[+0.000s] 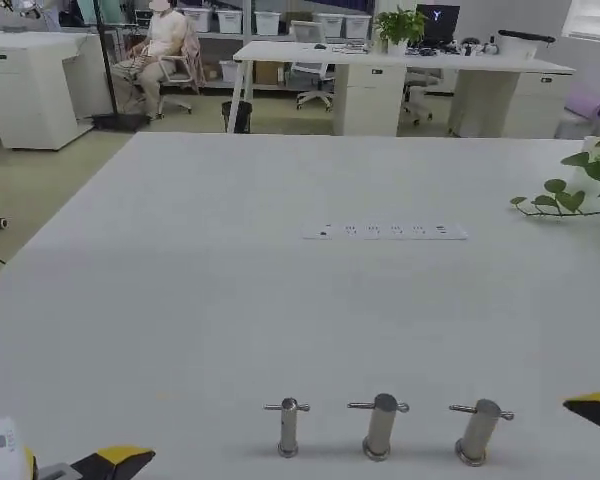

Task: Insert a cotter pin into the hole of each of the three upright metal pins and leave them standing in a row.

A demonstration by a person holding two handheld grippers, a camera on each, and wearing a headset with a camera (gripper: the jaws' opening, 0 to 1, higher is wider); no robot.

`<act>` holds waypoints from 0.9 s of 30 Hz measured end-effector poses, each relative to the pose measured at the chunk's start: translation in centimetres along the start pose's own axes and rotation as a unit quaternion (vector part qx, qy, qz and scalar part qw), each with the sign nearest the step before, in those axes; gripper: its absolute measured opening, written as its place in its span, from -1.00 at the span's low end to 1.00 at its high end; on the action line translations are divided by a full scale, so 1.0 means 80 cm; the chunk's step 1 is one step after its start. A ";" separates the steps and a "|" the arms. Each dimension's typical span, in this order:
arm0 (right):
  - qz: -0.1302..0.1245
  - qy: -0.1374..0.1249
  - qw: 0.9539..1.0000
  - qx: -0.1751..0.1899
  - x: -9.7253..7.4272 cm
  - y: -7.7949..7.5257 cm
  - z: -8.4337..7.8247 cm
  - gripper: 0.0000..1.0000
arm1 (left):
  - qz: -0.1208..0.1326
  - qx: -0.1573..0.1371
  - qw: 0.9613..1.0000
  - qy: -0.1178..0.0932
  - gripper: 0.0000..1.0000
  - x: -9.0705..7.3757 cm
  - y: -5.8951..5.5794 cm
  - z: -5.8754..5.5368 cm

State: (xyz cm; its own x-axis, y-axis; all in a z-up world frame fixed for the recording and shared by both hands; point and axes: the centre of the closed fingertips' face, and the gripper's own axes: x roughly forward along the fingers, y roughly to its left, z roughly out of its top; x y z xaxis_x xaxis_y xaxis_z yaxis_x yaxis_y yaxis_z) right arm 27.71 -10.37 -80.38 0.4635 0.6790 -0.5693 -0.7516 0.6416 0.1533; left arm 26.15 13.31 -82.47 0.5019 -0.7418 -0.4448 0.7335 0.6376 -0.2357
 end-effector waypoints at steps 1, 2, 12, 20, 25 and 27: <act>0.000 0.004 1.000 0.002 -0.001 0.002 -0.005 0.96 | 0.000 0.000 1.000 0.001 0.98 0.000 -0.002 -0.001; -0.001 0.006 1.000 0.009 -0.003 0.003 -0.009 0.98 | 0.001 -0.001 1.000 0.002 0.98 0.000 -0.005 -0.002; -0.006 -0.003 0.999 0.045 -0.016 0.013 -0.019 1.00 | 0.006 -0.004 1.000 0.011 0.98 -0.009 -0.021 -0.008; -0.009 0.016 0.998 0.055 -0.025 0.019 -0.030 1.00 | 0.015 -0.005 1.000 0.015 0.98 -0.018 -0.029 -0.012; -0.014 0.033 0.998 0.054 -0.029 0.022 -0.037 1.00 | 0.020 -0.007 1.000 0.022 0.98 -0.025 -0.032 -0.018; -0.015 0.035 0.998 0.057 -0.030 0.023 -0.038 1.00 | 0.024 -0.008 0.999 0.021 0.98 -0.028 -0.033 -0.019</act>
State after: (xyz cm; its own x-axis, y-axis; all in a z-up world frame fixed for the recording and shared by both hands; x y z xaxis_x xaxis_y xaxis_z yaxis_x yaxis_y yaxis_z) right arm 23.82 -11.86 -81.18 0.4477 0.6349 -0.6297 -0.6782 0.7000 0.2236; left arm 22.42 13.60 -82.22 0.5162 -0.7006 -0.4926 0.7007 0.6762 -0.2275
